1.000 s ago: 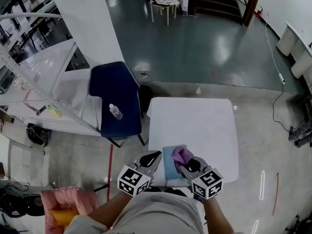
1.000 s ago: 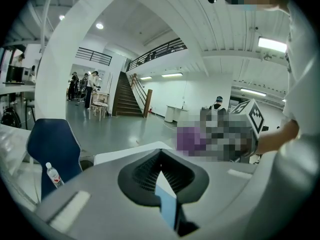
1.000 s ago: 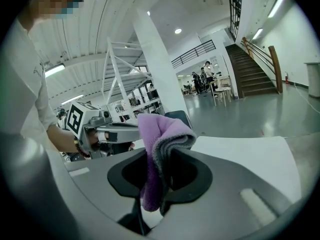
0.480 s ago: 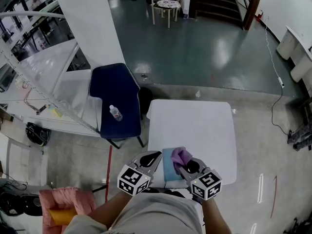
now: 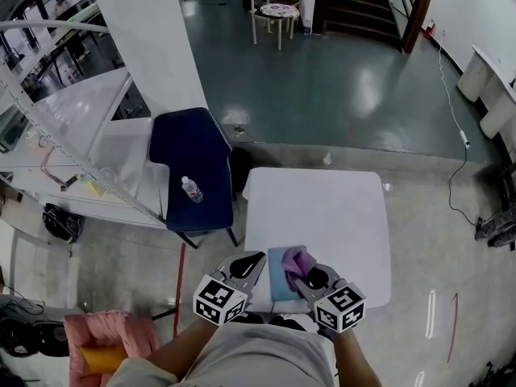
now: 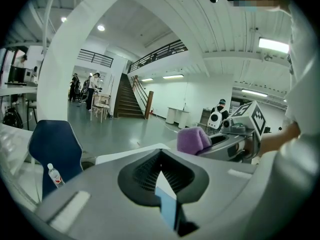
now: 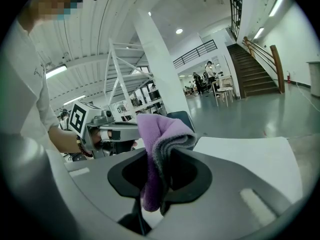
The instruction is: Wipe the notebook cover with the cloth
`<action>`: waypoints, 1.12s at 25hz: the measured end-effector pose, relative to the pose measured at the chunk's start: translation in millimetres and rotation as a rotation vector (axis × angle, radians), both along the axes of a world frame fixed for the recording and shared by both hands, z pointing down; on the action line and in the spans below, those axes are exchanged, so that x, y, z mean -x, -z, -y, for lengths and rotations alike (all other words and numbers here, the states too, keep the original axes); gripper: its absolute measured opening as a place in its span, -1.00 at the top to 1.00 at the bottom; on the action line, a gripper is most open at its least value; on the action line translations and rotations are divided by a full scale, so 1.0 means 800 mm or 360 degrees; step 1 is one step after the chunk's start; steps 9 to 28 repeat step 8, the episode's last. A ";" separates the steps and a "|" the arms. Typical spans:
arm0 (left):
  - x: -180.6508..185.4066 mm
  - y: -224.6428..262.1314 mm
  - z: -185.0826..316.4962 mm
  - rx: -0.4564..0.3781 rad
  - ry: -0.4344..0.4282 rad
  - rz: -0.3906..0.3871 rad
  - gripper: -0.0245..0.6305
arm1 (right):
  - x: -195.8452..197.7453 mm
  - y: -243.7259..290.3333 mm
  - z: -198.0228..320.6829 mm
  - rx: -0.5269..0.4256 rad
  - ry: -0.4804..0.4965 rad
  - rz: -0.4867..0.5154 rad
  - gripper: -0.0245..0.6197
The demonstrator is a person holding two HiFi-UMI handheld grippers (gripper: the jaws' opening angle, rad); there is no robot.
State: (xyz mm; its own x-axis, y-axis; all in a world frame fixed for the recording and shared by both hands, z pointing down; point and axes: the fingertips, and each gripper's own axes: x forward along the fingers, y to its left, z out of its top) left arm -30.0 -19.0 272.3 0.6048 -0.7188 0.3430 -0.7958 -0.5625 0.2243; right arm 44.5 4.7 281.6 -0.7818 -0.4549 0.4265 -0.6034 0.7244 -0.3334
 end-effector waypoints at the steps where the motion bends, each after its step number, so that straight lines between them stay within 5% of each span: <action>1: 0.000 0.000 -0.001 0.0000 0.0002 0.0000 0.93 | 0.000 0.000 0.000 0.0000 0.0002 -0.0001 0.60; 28: 0.007 -0.001 0.000 -0.0001 0.0036 -0.0006 0.93 | 0.002 -0.003 -0.003 0.0005 0.0007 0.0006 0.60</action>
